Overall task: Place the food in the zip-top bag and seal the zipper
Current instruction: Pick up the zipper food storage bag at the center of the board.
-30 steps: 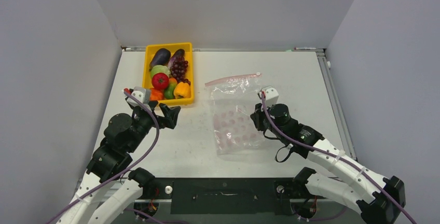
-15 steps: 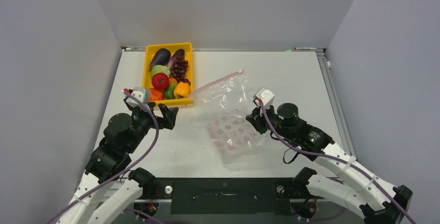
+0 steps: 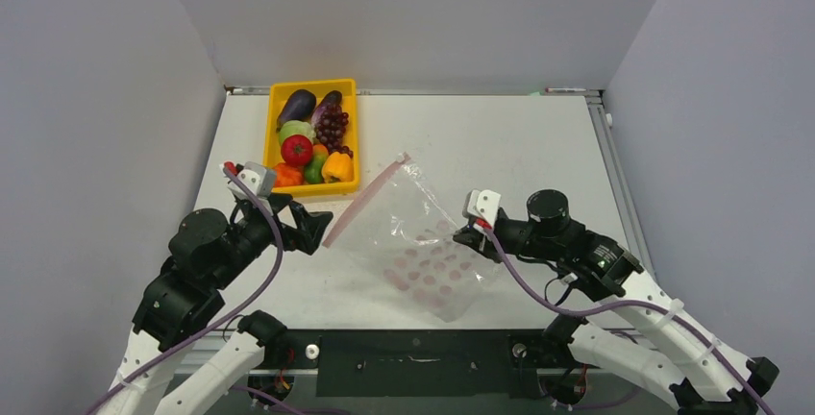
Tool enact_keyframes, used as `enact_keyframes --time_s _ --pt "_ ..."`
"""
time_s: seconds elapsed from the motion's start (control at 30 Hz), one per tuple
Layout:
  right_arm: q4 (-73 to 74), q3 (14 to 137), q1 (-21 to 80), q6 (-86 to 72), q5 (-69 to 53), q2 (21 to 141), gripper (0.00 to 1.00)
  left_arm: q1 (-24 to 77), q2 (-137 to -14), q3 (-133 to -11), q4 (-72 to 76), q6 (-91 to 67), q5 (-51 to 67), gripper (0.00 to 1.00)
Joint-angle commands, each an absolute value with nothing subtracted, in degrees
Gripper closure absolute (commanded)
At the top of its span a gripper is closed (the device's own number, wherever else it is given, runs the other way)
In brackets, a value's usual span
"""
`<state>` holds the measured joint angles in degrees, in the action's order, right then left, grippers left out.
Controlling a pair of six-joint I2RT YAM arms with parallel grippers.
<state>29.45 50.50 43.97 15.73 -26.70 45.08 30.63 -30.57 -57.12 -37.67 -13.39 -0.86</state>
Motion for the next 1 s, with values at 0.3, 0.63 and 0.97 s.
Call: enact_keyframes --time_s 0.3,0.63,0.97 --pt "42.94 58.77 44.41 31.94 -41.49 38.80 0.95 30.32 -27.80 -57.33 -39.55 -15.91 19.02 0.04" --pt "44.62 59.91 44.41 34.36 -45.87 38.35 0.95 30.32 -25.99 -55.00 -39.78 -17.57 27.04 0.04" --pt "43.91 60.96 44.38 34.49 -47.55 38.82 0.95 30.32 -25.01 -52.53 -39.95 -17.14 34.68 0.02"
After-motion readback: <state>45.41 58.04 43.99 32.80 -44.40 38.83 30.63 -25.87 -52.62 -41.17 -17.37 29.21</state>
